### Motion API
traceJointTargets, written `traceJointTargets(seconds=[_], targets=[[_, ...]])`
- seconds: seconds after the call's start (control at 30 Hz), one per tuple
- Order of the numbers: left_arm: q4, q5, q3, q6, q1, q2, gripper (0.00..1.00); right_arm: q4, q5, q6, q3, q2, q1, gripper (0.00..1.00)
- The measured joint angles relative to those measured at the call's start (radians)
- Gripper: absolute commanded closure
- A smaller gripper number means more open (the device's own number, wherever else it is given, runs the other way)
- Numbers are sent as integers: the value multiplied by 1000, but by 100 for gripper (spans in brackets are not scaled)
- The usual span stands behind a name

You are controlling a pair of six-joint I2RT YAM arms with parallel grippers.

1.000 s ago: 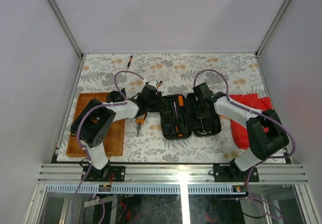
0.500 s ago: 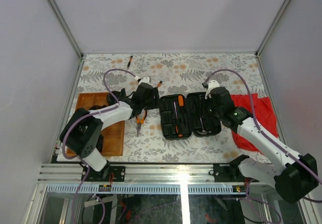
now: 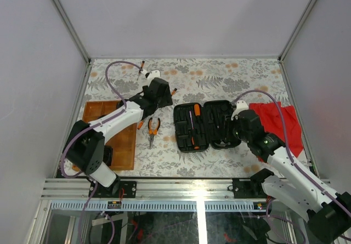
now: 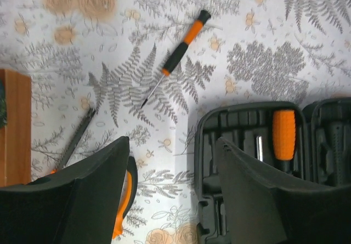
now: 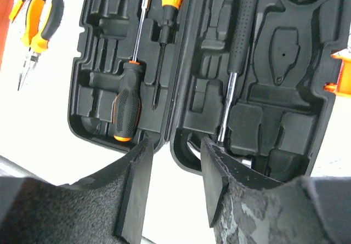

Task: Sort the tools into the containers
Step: Place the hammer in the storage box, then pick up the screwdriver from the center of the board.

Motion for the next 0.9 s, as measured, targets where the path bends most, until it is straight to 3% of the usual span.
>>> traceJointTargets(seconds=[0.3, 0.67, 0.9], targets=[[-87, -32, 192, 60, 55, 71, 34, -4, -16, 26, -57, -57, 0, 52], [-159, -2, 416, 134, 268, 227, 34, 16, -41, 26, -87, -35, 0, 52], [-172, 19, 511, 167, 346, 337, 34, 60, -39, 33, -94, 0, 0, 51]])
